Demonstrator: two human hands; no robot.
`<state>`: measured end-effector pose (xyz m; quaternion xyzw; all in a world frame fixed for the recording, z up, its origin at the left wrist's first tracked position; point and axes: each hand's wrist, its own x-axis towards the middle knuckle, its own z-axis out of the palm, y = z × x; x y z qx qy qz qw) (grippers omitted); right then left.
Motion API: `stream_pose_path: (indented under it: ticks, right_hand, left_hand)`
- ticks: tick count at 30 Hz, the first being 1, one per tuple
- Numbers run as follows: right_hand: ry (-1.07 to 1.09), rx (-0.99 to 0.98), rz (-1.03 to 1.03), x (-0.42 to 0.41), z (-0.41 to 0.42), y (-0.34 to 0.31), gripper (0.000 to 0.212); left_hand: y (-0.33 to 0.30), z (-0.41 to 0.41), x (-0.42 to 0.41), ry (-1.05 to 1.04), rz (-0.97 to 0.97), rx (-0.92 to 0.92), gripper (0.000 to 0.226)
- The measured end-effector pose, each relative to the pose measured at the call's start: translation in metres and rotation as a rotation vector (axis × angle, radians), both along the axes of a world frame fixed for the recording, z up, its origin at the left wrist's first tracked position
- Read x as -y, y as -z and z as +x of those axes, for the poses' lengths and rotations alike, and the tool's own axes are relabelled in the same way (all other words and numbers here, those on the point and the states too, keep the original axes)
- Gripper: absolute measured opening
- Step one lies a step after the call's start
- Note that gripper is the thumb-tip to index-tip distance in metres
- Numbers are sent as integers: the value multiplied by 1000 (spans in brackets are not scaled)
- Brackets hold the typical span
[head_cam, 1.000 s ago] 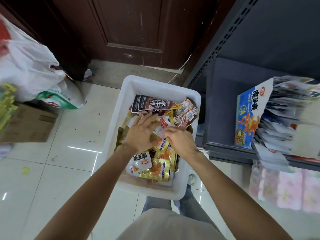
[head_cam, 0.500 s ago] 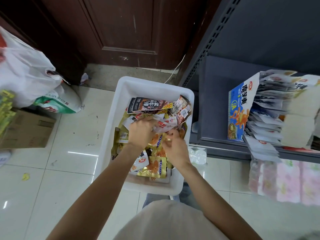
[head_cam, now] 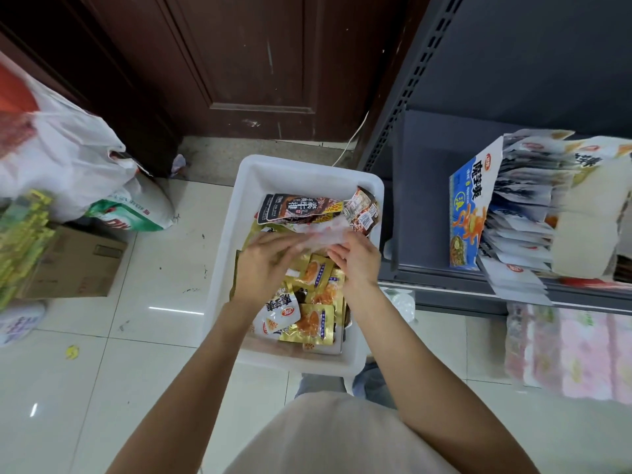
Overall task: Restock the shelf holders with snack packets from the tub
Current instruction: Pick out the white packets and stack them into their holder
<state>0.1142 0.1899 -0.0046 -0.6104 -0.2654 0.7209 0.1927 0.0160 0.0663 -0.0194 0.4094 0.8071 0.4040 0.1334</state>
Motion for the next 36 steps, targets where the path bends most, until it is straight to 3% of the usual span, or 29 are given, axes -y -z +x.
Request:
stream_pose_path:
  ticks: [4,7,14,17,21,24,26,28,31,34,36]
  right_hand:
    - [-64,-39,134,-8,24,-25,8]
    - [-205,39,450,-14,43,-43,23]
    - [-360,198,1025,-32,88,-90,19]
    - [-394,385,1218,-53,120,-108,16]
    - [-321,438,1220,-100,173,-123,13]
    - [-288,322,1049,-146,221,-122,9]
    - [-292,226,957,-175,256,-122,10]
    - [-260,120,857,-202,292,-124,9]
    - [-196,2,760,-237,346,-130,13]
    - [-120,-41,745,-268,392,-139,20]
    - [-69,-47,766,-285,413,-143,21]
  left_hand:
    - [-30,1,11,-539,248,632,18]
    - [-47,-1,6,-662,298,952,17]
    - [-84,27,-41,-586,174,1198,21]
    - [-107,56,-66,-362,187,1272,40]
    - [-135,104,-106,71,323,1536,53]
    - [-149,144,-143,136,448,1675,55]
    - [-155,172,-166,73,494,1686,45]
    - [-160,198,-189,-37,390,1572,49]
    - [-165,232,-221,-118,254,1343,53]
    - [-179,260,-248,-140,316,1049,27]
    - [-191,273,-267,-9,367,823,18]
